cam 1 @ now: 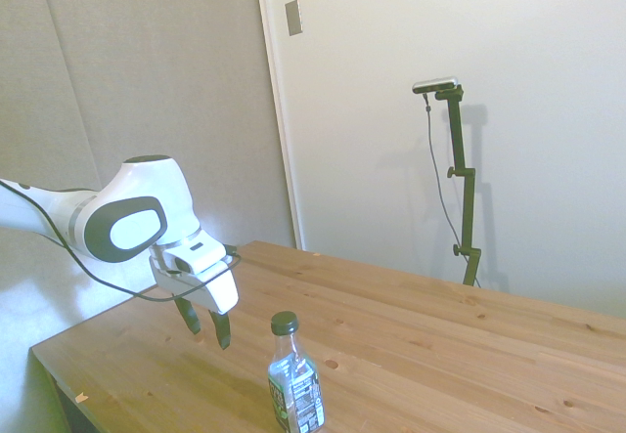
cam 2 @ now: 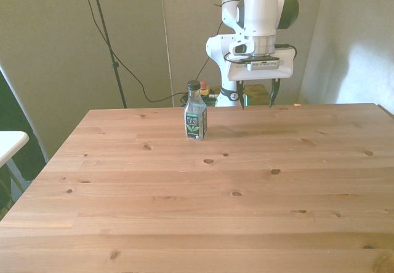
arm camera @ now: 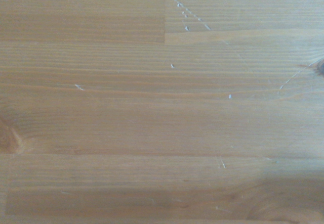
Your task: Knock down the bottle
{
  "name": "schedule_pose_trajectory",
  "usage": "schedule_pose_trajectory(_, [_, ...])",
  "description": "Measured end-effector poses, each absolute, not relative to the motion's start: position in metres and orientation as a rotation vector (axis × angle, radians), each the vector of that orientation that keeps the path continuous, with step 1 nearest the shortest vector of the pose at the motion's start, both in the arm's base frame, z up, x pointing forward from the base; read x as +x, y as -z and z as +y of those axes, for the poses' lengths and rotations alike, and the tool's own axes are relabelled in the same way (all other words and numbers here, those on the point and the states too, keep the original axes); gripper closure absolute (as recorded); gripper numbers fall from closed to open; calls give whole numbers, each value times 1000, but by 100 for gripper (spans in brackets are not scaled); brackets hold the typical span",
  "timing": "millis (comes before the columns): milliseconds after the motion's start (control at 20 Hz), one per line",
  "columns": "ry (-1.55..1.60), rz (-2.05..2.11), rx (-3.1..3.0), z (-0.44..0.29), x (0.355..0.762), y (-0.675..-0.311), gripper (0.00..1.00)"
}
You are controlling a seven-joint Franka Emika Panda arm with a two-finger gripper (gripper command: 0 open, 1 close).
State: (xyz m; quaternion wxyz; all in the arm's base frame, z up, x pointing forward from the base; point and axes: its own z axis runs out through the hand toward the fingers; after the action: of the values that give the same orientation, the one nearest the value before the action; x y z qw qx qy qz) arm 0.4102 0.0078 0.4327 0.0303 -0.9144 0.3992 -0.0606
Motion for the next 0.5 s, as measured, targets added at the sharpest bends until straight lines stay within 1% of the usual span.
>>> schedule_pose_trajectory(50, [187,1230,-2818,8,410,-433,0])
schedule_pose_trajectory(100, [191,1228,-2820,8,411,-433,100])
schedule_pose_trajectory(250, [196,1172,-2846,12,402,-430,100])
schedule_pose_trajectory(500, [223,1162,-2840,-6,361,-435,100])
